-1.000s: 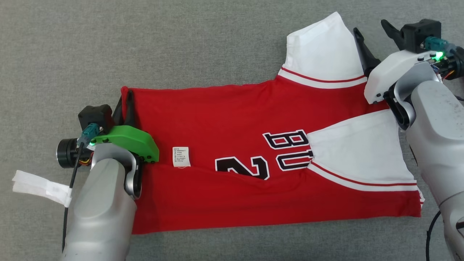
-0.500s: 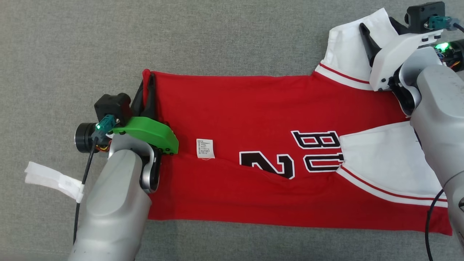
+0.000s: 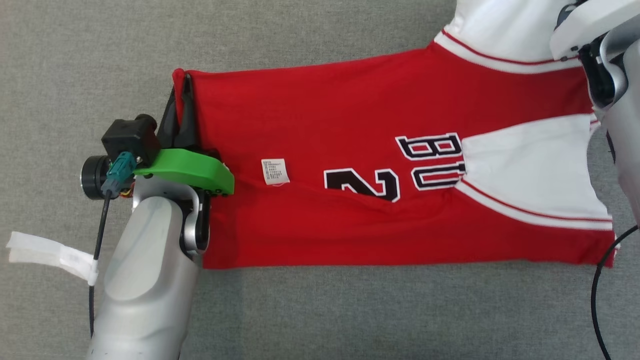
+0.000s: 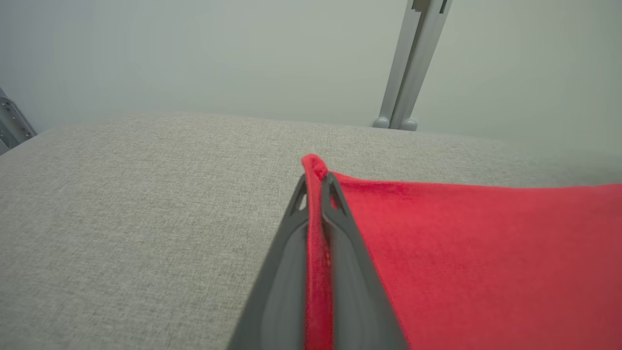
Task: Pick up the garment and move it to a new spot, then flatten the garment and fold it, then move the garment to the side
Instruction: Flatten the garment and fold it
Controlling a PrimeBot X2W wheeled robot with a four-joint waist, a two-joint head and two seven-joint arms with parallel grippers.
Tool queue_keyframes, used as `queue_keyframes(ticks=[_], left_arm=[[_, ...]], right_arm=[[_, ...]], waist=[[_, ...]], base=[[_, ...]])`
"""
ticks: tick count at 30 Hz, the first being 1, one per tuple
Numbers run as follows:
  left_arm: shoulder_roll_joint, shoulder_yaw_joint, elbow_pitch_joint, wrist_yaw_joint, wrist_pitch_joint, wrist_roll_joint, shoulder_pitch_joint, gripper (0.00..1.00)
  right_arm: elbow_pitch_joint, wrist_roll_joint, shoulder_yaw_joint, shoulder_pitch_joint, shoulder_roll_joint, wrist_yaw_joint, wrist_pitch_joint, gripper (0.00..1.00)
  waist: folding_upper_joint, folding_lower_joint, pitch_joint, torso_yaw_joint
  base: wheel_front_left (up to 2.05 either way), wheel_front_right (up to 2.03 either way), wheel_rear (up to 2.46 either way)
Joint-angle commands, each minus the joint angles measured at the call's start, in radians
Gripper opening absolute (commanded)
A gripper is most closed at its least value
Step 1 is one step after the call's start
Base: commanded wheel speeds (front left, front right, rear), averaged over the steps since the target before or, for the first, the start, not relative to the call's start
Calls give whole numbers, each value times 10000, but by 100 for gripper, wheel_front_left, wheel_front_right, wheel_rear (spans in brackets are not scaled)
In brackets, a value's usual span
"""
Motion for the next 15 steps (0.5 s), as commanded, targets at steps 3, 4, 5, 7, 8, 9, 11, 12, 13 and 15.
queue_keyframes(ticks=[3, 4, 5, 7, 8, 9, 11, 12, 13, 15], left_arm=[[60, 388, -241, -94, 3, 316, 346, 0], [61, 475, -273, -166, 3, 423, 420, 0], [63, 550, -294, -200, 3, 502, 493, 0], [63, 708, -259, -350, 5, 712, 739, 0], [64, 758, -256, -434, 3, 771, 829, 0], [60, 784, -268, -492, 3, 810, 954, 0], [61, 884, -286, -583, 3, 937, 1286, 0], [64, 943, -283, -623, 3, 1009, 1428, 0], [64, 1011, -262, -690, 3, 1087, 1628, 0], [62, 1134, -194, -746, 5, 1218, 2001, 0]], right_arm=[[-1079, -100, -448, 715, 21, -19, -39, 0], [-1410, -92, -560, 929, 72, -19, -40, 0], [-1693, -43, -674, 1131, 118, -19, -40, 0], [-2226, 88, -881, 1816, 225, -19, -41, 0], [-2393, 153, -931, 2131, 261, -19, -42, 0], [-2576, 219, -957, 2459, 282, -19, -42, 0], [-2985, 410, -1044, 3208, 335, -19, -43, 0], [-3131, 471, -1069, 3523, 373, -19, -43, 0], [-3307, 559, -1112, 3953, 420, -19, -45, 0], [-3555, 730, -1204, 4693, 485, -19, -43, 0]], waist=[[0, 0, -327, -295], [0, 0, -418, -355], [0, 0, -510, -410], [0, 0, -740, -557], [0, 0, -838, -615], [0, 0, -946, -667], [0, 0, -1173, -791], [0, 0, -1281, -844], [0, 0, -1404, -900], [0, 0, -1633, -1002]], base=[[0, 0, 0], [0, 0, 0], [0, 0, 0], [0, 0, 0], [0, 0, 0], [0, 0, 0], [0, 0, 0], [0, 0, 0], [0, 0, 0], [0, 0, 0]])
